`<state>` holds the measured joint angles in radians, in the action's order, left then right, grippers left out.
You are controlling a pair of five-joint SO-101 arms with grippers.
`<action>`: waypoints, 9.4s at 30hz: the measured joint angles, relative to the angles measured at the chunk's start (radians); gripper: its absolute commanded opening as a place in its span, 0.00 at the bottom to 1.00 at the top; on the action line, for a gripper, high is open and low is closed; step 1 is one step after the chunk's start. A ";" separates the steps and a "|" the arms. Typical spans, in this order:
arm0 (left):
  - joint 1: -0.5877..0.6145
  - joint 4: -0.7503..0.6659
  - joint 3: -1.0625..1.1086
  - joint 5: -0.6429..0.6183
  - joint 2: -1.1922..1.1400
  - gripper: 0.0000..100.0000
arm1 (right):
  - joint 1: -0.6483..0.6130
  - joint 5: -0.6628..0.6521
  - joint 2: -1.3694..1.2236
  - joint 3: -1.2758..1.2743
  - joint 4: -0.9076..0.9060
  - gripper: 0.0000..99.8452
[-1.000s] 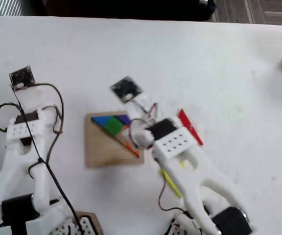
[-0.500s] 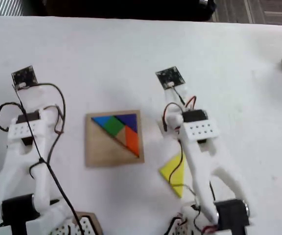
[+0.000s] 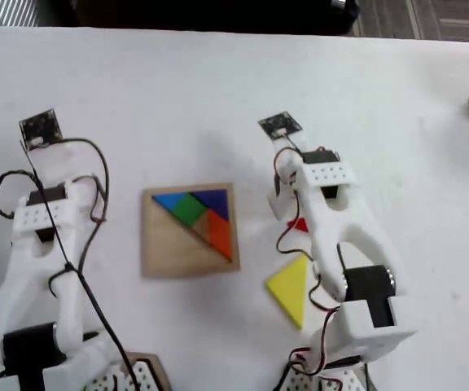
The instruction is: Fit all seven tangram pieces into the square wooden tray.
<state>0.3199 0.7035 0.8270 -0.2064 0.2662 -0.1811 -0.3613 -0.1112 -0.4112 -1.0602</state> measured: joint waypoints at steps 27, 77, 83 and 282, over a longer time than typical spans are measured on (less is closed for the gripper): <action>0.000 0.000 0.000 0.000 0.000 0.03 | -0.002 0.000 -0.087 0.005 0.009 0.28; -0.006 0.000 0.000 0.000 0.000 0.03 | 0.031 -0.258 -0.095 0.017 -0.084 0.03; -0.006 0.000 0.000 0.000 0.000 0.03 | 0.031 -0.249 -0.097 0.015 -0.084 0.06; -0.023 -0.014 0.002 0.064 0.000 0.03 | -0.163 0.474 0.094 -0.034 0.250 0.13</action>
<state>0.2969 0.6897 0.8286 -0.1419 0.2662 -0.3437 0.1128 -0.0176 -0.4450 -0.8101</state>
